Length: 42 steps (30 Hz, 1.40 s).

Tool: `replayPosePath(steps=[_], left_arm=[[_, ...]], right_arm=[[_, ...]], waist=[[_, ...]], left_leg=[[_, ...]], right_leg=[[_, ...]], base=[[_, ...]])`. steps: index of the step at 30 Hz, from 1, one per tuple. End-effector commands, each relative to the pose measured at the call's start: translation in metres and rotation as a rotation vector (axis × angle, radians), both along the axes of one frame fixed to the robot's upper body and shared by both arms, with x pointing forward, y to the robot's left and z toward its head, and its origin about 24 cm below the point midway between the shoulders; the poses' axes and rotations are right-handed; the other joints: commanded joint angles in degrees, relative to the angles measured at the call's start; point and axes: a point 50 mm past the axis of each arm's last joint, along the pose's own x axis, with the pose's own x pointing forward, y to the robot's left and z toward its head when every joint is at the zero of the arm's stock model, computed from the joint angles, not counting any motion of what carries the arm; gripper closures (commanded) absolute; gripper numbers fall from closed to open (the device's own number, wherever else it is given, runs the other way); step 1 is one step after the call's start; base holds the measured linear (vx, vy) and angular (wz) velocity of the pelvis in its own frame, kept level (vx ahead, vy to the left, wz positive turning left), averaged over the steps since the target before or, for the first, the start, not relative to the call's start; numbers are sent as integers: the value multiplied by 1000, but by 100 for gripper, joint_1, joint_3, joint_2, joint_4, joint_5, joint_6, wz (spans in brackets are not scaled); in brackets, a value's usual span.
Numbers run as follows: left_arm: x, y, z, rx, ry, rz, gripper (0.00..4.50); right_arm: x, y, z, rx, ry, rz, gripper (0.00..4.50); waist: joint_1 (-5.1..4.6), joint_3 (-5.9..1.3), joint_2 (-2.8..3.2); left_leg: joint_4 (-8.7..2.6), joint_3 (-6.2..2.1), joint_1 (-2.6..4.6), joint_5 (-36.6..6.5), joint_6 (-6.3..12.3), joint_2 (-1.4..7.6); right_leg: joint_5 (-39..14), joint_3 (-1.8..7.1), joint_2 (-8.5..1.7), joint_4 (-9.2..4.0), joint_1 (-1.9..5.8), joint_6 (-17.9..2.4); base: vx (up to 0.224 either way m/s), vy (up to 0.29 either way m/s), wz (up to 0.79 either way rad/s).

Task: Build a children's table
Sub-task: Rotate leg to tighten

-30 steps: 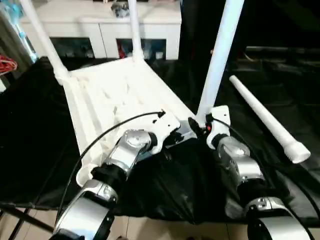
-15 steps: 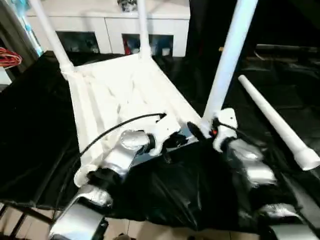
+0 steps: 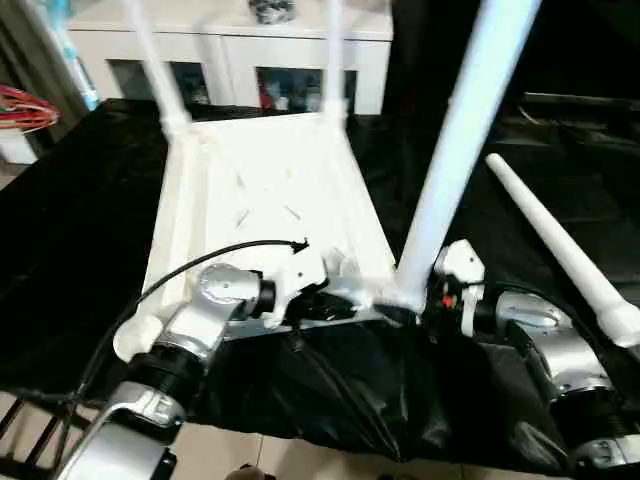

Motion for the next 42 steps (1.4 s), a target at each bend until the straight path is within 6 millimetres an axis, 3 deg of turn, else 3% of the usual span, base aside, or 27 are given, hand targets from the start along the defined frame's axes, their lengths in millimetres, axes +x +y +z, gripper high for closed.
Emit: replayPosePath(steps=[1,16,20,22,26,29,31,36,37,42], left_arm=[[-1,-7,8,-8,-27,-70,450],[-6,-5,5,-5,13,-110,450],[-2,-16,6,-30,-2,-39,450],[2,-20,6,-28,-16,6,450],[17,-36,9,-27,-68,181,450],[25,-52,13,-46,-84,275,450],[26,-58,14,-49,-88,287,450],[26,-61,14,-45,-97,283,450],[25,-61,14,-48,-97,272,450],[20,-54,13,-64,-82,188,450]], right_arm=[[-5,1,-3,-21,32,59,44],[-14,8,-4,-18,65,137,162],[-10,23,-7,110,58,0,169],[-4,27,-10,132,48,-85,171],[15,38,-22,146,51,-358,171],[26,52,-29,142,70,-512,171],[30,59,-29,135,70,-564,171],[35,61,-23,121,12,-598,171],[36,60,-22,114,-5,-595,116],[31,49,-17,128,-23,-480,66]], waist=[[6,-406,-129],[40,-411,-130],[49,-415,-135],[9,-403,-145],[-129,-358,-140],[-235,-345,-98],[-292,-354,-109],[-331,-378,-63],[-332,-381,-52],[-322,-398,-75]], left_leg=[[-369,-55,68,-956,538,183],[-368,-59,76,-988,448,177],[-372,-65,78,-932,451,185],[-388,-72,77,-1069,363,166],[-428,-110,96,-1525,73,121],[-416,-125,101,-1690,72,94],[-411,-131,97,-1711,92,75],[-414,-133,92,-1713,183,98],[-416,-131,84,-1696,198,101],[-407,-118,71,-1604,303,110]], right_leg=[[-1471,267,-311,-312,320,-1222],[-1590,267,-318,-327,323,-1156],[-1495,270,-320,-311,320,-1176],[-1736,261,-331,-353,317,-1124],[-2650,217,-335,-475,310,-827],[-2942,190,-338,-546,298,-696],[-3009,171,-319,-572,299,-647],[-2533,184,-297,-529,302,-812],[-2372,191,-294,-507,311,-886],[-1965,209,-299,-449,344,-1090]], base=[[0,0,0],[0,0,0],[0,0,0],[0,0,0],[0,0,0],[0,0,0],[0,0,0],[0,0,0],[0,0,0],[0,0,0]])
